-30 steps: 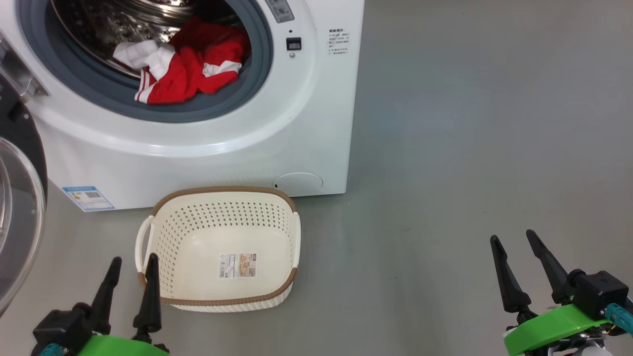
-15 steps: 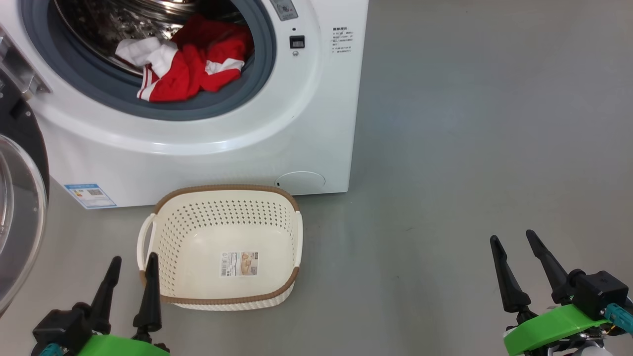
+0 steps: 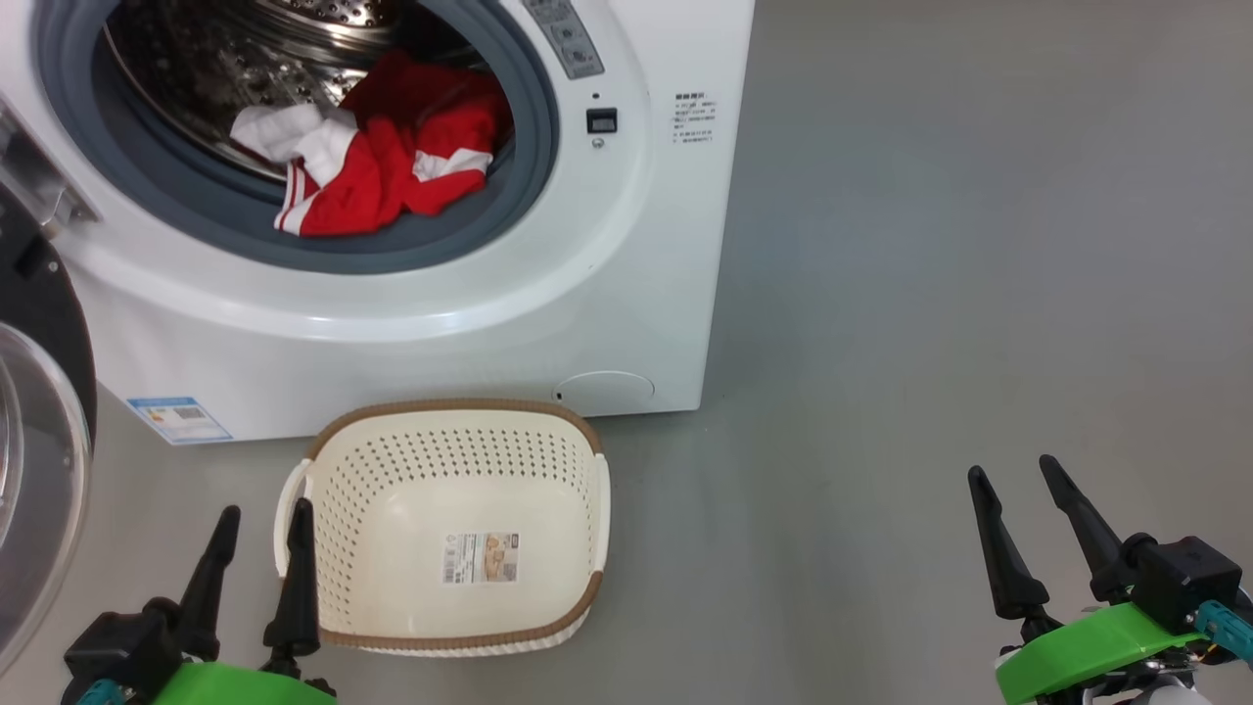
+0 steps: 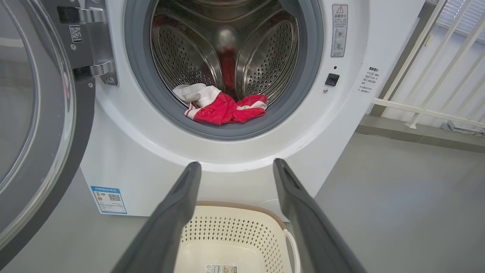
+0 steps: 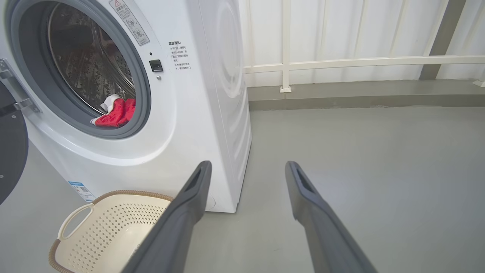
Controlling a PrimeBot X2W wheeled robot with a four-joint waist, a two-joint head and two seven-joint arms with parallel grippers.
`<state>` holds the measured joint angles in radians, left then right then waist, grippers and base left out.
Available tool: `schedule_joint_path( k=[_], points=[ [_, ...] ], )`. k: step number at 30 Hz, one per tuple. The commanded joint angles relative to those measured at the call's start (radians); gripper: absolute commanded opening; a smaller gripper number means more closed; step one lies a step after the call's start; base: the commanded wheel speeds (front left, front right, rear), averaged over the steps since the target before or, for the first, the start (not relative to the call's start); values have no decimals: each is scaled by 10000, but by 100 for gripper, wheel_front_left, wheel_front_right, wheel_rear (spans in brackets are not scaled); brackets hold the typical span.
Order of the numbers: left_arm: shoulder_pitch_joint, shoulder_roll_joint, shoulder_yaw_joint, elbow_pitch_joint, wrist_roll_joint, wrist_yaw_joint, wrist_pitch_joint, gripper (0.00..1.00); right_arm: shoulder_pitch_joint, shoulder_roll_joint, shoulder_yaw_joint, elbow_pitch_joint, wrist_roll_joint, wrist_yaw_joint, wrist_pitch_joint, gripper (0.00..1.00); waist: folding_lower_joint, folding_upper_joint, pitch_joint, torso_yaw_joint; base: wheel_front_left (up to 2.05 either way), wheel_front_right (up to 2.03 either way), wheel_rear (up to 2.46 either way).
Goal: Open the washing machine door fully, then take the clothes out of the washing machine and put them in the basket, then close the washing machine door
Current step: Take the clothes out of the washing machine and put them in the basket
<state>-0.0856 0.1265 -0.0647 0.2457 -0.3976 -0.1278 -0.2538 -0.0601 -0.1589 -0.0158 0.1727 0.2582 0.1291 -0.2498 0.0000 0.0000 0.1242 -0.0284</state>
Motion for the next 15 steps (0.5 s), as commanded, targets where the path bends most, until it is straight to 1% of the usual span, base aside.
schedule_joint_path(
  k=[1, 9, 12, 15],
  points=[
    [-245, 220, 342, -265, -6, -29, -80, 100, -133, -76, 227, -271, 28, 16, -120, 100, 0, 0, -16, 3, 97, -116, 19],
    [-238, 202, 329, -302, 13, -29, -80, 100, -121, -88, 252, -291, 38, 16, -120, 100, 0, 0, -37, 4, 101, -117, 16],
    [-233, 186, 367, -304, 17, -29, -80, 100, -120, -95, 284, -300, 49, 16, -120, 100, 0, 0, -39, 8, 74, -74, 0],
    [-241, 168, 343, -352, -14, -29, -80, 100, -126, -100, 309, -302, 57, 16, -120, 100, 0, 0, -47, 9, 33, -33, 0]
  ],
)
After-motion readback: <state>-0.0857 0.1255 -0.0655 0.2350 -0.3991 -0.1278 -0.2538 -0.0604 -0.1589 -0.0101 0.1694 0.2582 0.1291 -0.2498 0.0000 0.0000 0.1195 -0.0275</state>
